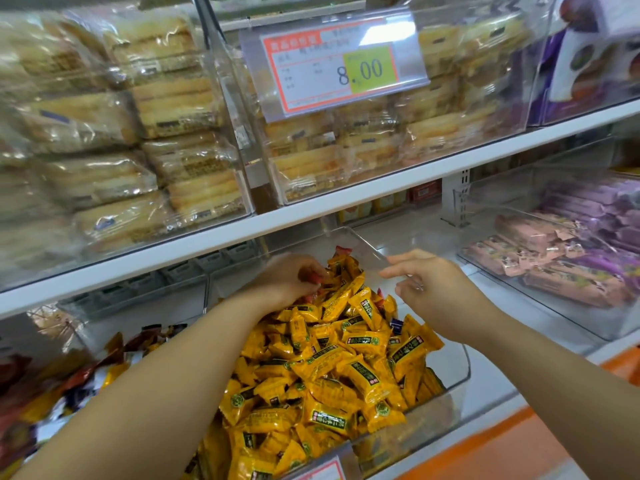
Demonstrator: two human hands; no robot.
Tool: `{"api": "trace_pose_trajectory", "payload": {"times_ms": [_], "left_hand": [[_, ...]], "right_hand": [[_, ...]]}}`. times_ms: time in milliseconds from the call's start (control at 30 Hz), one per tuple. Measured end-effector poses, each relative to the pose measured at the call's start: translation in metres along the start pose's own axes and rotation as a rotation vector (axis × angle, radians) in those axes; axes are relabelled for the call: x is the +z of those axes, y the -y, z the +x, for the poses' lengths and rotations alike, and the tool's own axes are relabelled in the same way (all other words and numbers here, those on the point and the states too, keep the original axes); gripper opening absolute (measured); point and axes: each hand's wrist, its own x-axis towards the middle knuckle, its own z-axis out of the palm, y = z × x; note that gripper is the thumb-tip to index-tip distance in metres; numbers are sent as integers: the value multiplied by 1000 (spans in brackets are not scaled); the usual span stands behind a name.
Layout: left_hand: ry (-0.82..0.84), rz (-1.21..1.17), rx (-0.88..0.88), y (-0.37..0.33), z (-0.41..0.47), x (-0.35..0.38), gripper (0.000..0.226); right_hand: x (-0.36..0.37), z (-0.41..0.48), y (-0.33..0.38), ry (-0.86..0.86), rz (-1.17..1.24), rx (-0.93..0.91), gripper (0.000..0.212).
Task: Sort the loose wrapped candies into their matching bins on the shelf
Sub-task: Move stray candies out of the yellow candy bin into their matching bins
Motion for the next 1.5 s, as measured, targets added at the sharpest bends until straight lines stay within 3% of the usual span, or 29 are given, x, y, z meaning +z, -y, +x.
{"api": "trace_pose_trajectory", "payload": {"times_ms": [300,433,500,700,900,967,1100,1267,1500], "left_hand": [[-332,-147,56,-12,-79,-27,24],[-418,-248,48,-5,-138,-36,25],[-446,-287,37,4,-170,-44,31],[-610,-302,-163,67,-268,-74,32],[-839,-197,-407,141,-329,-95,30],[-796,-169,-455,153,-335,-99,33],[-603,-15,-371,158,-331,-104,44],[-673,31,-233,117,-300,-103,33],[-485,-36,-26,36,-217,-67,26]], "right_hand": [[1,-22,26,-61,-188,87,27],[12,-40,71,-163,-241,-23,23],[25,-49,99,-100,-175,-61,22],[83,-67,175,230,3,-72,28],[113,-54,189,84,-53,-6,20],[114,-49,190,86,-55,12,21],[112,-48,190,97,-55,-3,19],[96,-50,182,228,18,-60,24],[47,-37,130,-5,99,-16,15]]}}
